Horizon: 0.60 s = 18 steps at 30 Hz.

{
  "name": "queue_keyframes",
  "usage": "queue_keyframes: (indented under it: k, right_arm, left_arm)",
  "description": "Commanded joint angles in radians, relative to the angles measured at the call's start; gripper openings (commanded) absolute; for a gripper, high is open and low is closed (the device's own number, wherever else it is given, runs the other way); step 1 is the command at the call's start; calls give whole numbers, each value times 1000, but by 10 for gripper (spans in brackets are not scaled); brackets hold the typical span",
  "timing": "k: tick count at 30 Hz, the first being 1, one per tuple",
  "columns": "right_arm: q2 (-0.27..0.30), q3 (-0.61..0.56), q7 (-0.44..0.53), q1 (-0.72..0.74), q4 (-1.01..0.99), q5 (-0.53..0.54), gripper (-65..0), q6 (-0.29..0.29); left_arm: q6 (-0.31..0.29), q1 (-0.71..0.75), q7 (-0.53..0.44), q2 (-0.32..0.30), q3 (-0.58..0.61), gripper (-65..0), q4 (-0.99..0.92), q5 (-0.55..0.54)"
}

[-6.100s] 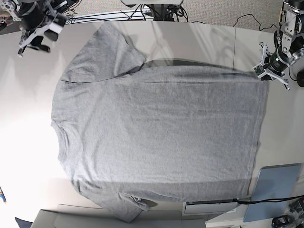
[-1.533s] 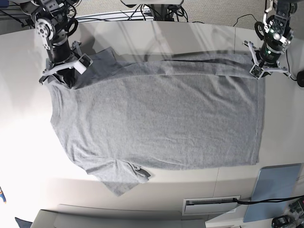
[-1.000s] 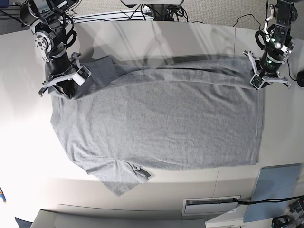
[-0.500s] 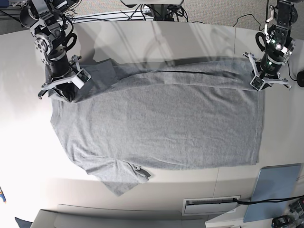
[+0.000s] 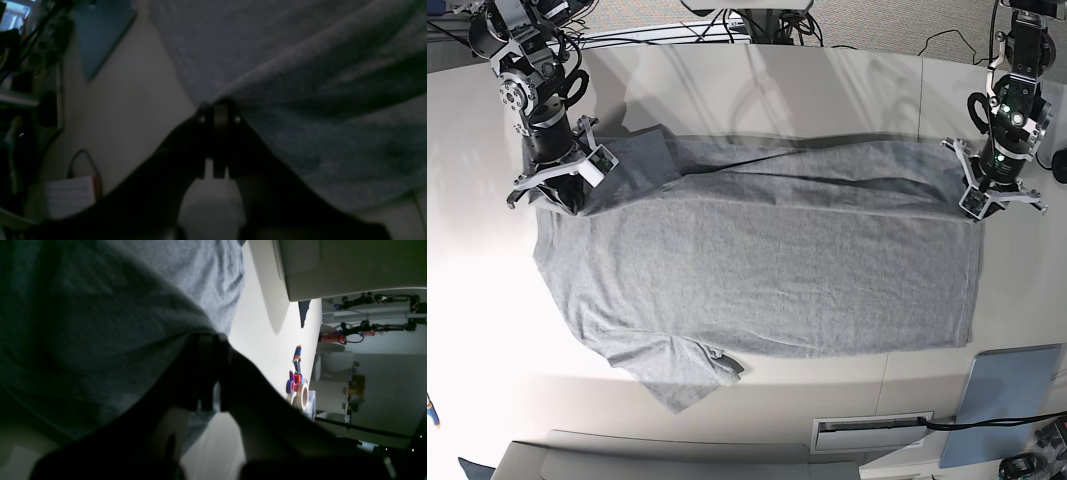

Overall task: Fold the T-shirt properly
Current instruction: 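Lower the held shoulders and adjust both grippers' grip on the collar edge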

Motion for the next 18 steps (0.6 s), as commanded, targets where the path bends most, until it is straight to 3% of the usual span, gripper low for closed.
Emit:
queue_keyframes:
  k: [1, 13, 18]
  right_arm:
    - [14, 7, 7, 6, 12, -13, -650, -16]
    - [14, 7, 6, 6, 12, -13, -650, -17]
    - [14, 7, 7, 6, 12, -13, -650, -17]
  left_arm:
    - [29, -18, -14, -19, -8, -650, 14, 5]
    - [-3, -21, -4, -19, -8, -650, 14, -8]
    - [-3, -21, -4, -19, -8, -650, 14, -88]
